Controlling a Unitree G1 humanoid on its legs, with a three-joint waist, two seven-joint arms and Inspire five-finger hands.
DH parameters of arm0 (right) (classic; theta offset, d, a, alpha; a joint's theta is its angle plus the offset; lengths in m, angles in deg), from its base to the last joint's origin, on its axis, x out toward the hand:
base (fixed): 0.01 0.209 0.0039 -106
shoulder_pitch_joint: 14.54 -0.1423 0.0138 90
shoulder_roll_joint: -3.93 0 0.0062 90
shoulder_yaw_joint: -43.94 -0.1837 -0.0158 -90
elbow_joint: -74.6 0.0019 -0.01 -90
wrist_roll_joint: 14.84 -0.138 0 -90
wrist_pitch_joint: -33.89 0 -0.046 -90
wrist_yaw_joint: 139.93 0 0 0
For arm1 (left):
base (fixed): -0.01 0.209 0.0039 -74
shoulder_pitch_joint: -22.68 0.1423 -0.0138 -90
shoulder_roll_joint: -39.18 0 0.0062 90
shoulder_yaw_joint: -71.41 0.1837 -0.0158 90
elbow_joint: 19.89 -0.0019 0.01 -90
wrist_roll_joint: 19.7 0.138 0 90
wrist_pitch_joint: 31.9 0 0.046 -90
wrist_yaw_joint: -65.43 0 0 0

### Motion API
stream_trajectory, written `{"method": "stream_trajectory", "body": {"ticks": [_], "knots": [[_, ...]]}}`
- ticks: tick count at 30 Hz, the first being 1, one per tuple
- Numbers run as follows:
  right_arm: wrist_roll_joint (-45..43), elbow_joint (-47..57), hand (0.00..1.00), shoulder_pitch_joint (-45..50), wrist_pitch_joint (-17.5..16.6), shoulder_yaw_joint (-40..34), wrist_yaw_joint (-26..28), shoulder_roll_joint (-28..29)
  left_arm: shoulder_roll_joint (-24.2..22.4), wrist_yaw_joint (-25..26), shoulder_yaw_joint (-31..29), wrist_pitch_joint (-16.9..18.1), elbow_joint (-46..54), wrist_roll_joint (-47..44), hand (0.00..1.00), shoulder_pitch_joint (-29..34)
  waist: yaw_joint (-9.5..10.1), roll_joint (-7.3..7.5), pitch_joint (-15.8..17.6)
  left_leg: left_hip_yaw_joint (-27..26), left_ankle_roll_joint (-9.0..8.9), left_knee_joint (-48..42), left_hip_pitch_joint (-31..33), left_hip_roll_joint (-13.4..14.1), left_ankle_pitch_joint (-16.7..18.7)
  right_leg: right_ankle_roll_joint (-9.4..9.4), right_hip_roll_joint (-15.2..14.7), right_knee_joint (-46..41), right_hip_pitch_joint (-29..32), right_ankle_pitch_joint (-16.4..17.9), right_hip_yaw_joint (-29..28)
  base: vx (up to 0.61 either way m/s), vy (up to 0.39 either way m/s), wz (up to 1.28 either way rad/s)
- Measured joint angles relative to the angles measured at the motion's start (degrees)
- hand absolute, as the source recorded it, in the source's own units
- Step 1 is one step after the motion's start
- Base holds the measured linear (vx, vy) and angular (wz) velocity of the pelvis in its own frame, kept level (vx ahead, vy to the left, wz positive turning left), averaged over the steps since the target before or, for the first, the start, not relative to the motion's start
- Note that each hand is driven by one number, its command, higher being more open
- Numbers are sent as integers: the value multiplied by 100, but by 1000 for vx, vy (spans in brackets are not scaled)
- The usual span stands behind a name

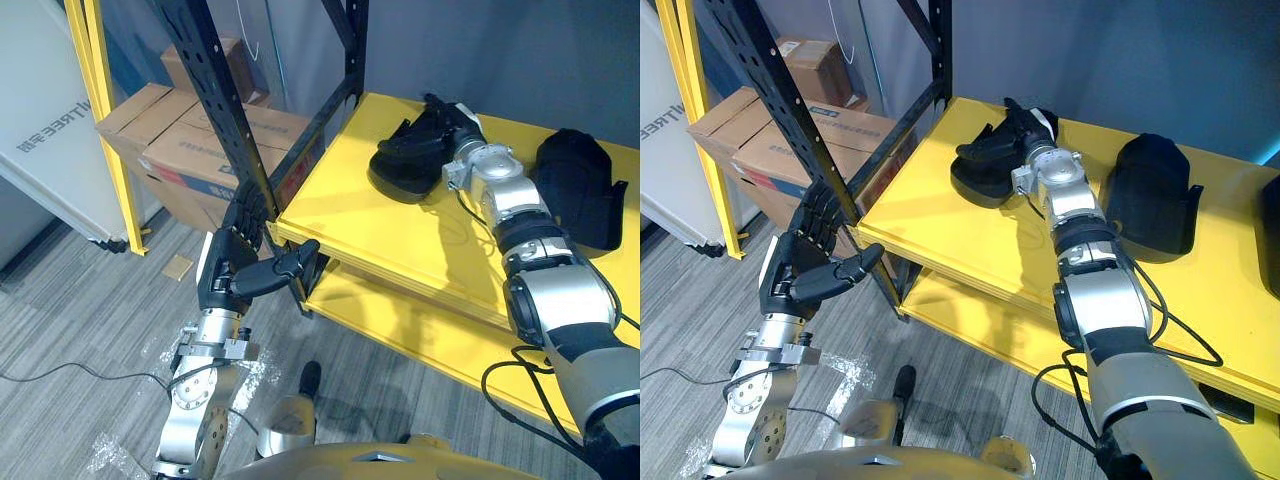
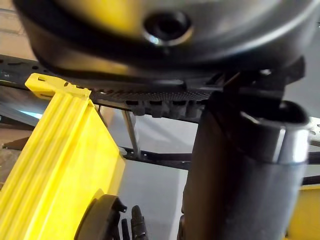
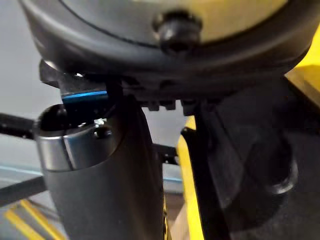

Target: Walk over and take three plastic housings, then place them on the shelf

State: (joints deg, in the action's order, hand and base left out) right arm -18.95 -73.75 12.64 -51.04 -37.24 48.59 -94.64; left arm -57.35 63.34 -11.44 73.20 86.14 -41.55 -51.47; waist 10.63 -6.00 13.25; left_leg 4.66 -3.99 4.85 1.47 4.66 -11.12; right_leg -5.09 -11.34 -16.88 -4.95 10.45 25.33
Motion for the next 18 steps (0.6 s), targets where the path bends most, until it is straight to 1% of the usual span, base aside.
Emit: {"method": "stream_trajectory", "body": {"ticks": [1, 2, 5, 7, 8, 10, 13, 15, 16, 17, 18], "knots": [[182, -8, 100, -1, -133, 81, -32, -1, 0, -21, -4, 2, 0, 0, 100, 7, 8, 9, 6, 4, 0, 0, 4, 0, 0, 0, 0, 3, 0, 0, 5, 2, -38, 2], [347, -9, 100, -5, -343, 145, -72, -3, 7, -63, -11, 6, 0, 0, 100, 27, 10, 27, 19, 8, 0, 0, 7, -1, 0, 0, 0, 8, 0, 0, 9, -2, -35, 2], [741, 35, 100, -43, -842, 203, -372, -5, 22, -116, -5, 7, 0, -3, 100, 52, 6, 72, 47, 8, -1, 1, 10, -1, 0, -3, 3, 19, -1, -3, 9, -7, -32, 0], [1045, 532, 100, -25, -1029, 322, -586, -81, 8, -124, -10, 7, 0, -5, 100, 58, -23, 86, 56, 4, -28, -2, 17, -7, -18, -35, 9, 79, -8, -37, 7, -5, -18, -1], [1082, 744, 100, 12, -1056, 368, -590, -118, 6, -133, -9, 7, 1, -4, 100, 59, -33, 88, 57, 1, -28, -2, 17, -10, -17, -42, 10, 101, -14, -50, 6, 0, 0, 0], [1339, 1881, 100, 316, -1097, 543, -603, -232, 5, -181, -19, 12, 19, -4, 100, 79, -88, 120, 76, -34, -29, -3, 16, -17, -18, -49, 17, 191, -31, -102, -16, 11, -14, -6], [1508, 2889, 100, 750, -1109, 850, -547, -218, 5, -187, -14, 12, 31, -1, 100, 102, -179, 150, 84, -122, -28, -3, 10, -12, -16, -60, 46, 376, -63, -219, -67, 11, -14, -12], [1535, 3135, 100, 1064, -1049, 1036, -497, -202, 6, -185, -14, 12, 74, 1, 100, 102, -238, 187, 97, -124, -27, -2, 1, -22, -13, -71, 54, 469, -113, -273, -64, -2, -4, -2], [1586, 3187, 100, 1183, -1024, 1085, -489, -197, 6, -185, -14, 11, 101, 1, 100, 104, -240, 203, 96, -126, -27, -2, 1, -23, -12, -69, 59, 501, -123, -291, -65, -23, -10, -3], [1726, 3236, 100, 1454, -922, 1205, -396, -161, 7, -174, -20, 11, 198, 3, 100, 111, -238, 243, 96, -149, -27, -1, 4, -20, -8, -78, 71, 554, -127, -335, -74, -23, -10, -6], [1742, 3236, 100, 1545, -871, 1259, -340, -153, 7, -173, -19, 12, 232, 3, 100, 111, -239, 250, 95, -156, -27, 0, 4, -19, -8, -78, 78, 588, -136, -358, -80, -32, -8, -10]]}}
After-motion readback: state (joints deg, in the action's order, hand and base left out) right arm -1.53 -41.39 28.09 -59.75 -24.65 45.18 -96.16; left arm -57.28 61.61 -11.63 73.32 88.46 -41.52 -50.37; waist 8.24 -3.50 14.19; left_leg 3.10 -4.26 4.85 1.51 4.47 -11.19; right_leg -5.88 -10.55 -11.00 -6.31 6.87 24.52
